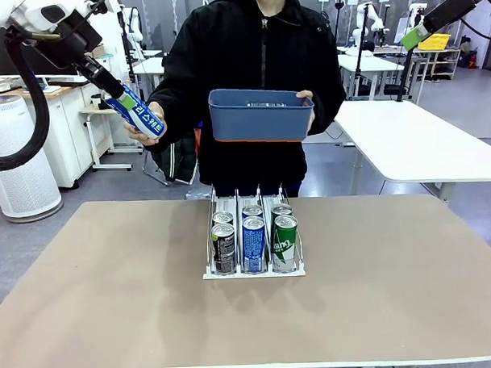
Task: Fill the beverage cans into the dispenser.
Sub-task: Place the picked Ionic drink in the line of the Automatic Can Dispenser with the same cans.
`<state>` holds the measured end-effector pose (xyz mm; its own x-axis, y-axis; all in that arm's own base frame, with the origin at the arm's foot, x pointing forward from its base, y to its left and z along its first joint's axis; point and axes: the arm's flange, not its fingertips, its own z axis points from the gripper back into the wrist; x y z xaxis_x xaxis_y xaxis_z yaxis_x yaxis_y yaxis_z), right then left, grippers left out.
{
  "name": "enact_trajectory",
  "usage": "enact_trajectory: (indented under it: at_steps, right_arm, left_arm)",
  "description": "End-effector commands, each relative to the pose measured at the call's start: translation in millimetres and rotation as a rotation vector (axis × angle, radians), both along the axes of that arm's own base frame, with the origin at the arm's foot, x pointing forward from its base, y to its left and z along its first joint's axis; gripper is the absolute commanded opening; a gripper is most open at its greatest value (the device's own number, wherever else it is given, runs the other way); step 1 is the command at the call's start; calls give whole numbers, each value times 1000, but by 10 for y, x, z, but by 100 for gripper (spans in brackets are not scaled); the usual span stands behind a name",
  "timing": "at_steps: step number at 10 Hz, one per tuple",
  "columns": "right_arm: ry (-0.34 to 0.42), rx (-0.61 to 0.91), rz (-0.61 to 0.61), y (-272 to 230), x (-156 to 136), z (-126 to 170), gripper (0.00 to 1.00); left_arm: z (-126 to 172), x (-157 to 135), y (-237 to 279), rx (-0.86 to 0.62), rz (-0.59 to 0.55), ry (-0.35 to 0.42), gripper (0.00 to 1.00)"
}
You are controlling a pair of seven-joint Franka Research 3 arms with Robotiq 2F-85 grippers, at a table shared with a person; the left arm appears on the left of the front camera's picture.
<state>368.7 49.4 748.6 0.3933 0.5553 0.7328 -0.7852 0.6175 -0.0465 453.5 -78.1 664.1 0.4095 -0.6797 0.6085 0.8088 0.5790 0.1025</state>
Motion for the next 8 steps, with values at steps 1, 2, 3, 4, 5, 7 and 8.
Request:
enact_trajectory:
  at_steps: [1,2,3,4,5,7,8]
  right_arm:
    - [1,10,3,-9,10,-7,100]
    - [1,10,3,-9,10,-7,100]
    - [1,10,3,-9,10,-7,100]
    - [1,10,3,-9,10,-7,100]
    - [1,10,3,-9,10,-7,100]
    - [1,10,3,-9,10,-7,100]
    - [1,10,3,-9,10,-7,100]
  left_arm:
    - [-1,4,20,0,0,-1,0]
    - [-1,4,20,0,0,-1,0]
    - [-1,4,20,0,0,-1,0]
    - [-1,4,20,0,0,-1,0]
    - [-1,4,20,0,0,-1,0]
    - [-1,4,20,0,0,-1,0]
    - [-1,4,20,0,0,-1,0]
